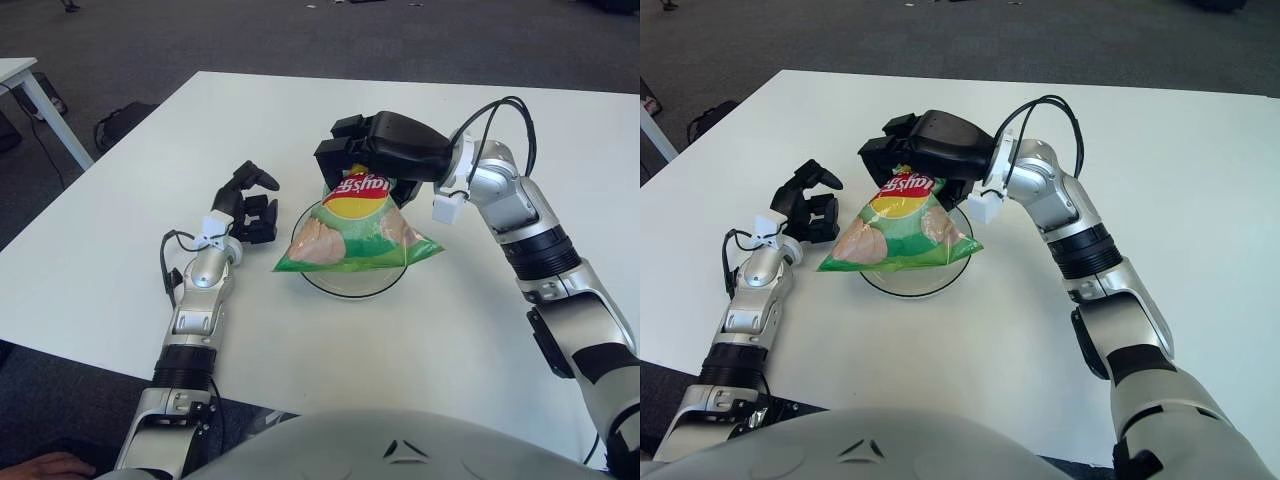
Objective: Put the snack into the plate.
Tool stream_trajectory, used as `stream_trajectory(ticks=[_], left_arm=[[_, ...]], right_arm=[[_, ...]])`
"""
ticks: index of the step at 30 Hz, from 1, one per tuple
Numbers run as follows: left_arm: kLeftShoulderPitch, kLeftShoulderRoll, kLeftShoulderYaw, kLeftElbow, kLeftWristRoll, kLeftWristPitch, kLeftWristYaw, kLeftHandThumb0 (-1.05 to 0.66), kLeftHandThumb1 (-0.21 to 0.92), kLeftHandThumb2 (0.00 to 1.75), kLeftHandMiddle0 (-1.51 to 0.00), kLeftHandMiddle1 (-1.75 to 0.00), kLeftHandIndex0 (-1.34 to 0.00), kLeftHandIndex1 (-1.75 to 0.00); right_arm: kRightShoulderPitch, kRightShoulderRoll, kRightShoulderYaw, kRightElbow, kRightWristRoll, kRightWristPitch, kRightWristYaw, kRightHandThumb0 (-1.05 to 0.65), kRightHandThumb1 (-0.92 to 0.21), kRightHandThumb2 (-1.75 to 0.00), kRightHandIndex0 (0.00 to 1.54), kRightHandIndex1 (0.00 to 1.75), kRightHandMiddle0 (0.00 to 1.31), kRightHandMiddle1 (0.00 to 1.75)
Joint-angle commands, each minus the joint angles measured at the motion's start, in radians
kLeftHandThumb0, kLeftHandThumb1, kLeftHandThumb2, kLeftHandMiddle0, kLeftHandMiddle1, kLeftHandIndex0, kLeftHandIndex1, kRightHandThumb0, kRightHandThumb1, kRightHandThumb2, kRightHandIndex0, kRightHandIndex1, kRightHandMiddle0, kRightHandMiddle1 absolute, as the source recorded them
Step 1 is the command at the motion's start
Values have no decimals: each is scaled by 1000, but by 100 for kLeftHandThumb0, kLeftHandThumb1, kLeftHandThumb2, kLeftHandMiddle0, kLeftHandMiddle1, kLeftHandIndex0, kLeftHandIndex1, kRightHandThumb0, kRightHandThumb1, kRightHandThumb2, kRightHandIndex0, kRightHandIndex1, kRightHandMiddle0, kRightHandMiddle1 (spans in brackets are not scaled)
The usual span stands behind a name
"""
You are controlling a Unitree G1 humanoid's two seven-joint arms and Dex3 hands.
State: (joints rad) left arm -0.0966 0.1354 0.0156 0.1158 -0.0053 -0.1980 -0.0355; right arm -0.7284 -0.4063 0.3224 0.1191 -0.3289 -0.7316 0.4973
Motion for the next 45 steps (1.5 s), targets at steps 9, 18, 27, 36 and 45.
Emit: stream_trajectory(ticks=[9,18,27,36,45], left_arm=[[91,-48,-20,86,20,-24,17,-45,42,119,-122,-175,-53,-175],[82,-48,-17,111,16,-52,13,-45,42,119,-123,-175,-53,-175],[73,-48,-14,146,6,-101,3,-45,41,119,-123,-175,-53,-175],[74,-44,-15,146,18,-90,10,-45,42,119,-123,-175,-53,-175],[73,-40,-16,144,24,-81,10,-45,42,119,-124,-175,-53,-175]], right_arm=[[-18,-29,38,3,186,134,209,-30,-24,-113,7,129,2,134],[-66,-74,58,23,239,133,390,-48,-27,-105,0,62,0,92],[-151,-79,86,171,302,50,547,-66,-38,-89,0,6,0,46],[-237,-69,78,316,357,89,697,-68,-36,-81,0,0,0,9],[-302,-56,53,395,397,165,797,-83,-46,-66,0,0,0,0]])
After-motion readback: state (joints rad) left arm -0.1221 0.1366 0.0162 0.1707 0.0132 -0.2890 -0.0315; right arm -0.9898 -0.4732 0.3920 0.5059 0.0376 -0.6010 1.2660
